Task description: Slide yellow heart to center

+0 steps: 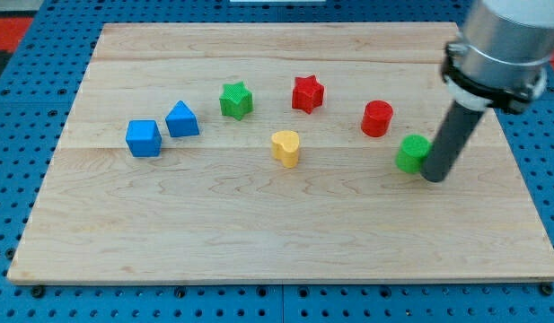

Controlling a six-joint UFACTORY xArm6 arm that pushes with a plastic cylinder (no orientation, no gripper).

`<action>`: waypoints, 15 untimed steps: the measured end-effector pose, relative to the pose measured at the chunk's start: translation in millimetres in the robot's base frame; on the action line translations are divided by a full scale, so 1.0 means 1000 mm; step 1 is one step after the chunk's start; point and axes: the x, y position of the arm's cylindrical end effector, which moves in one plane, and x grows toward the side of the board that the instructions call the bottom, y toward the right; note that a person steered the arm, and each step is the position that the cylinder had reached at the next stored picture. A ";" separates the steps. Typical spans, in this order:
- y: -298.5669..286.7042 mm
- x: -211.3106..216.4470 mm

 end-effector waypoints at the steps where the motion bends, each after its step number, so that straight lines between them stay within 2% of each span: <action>1: 0.022 0.033; 2: -0.059 0.049; 3: -0.095 0.017; 4: -0.103 -0.017; 8: -0.234 -0.019; 10: -0.177 -0.033; 11: -0.174 -0.019; 12: -0.202 0.015; 13: -0.220 -0.038; 15: -0.197 -0.075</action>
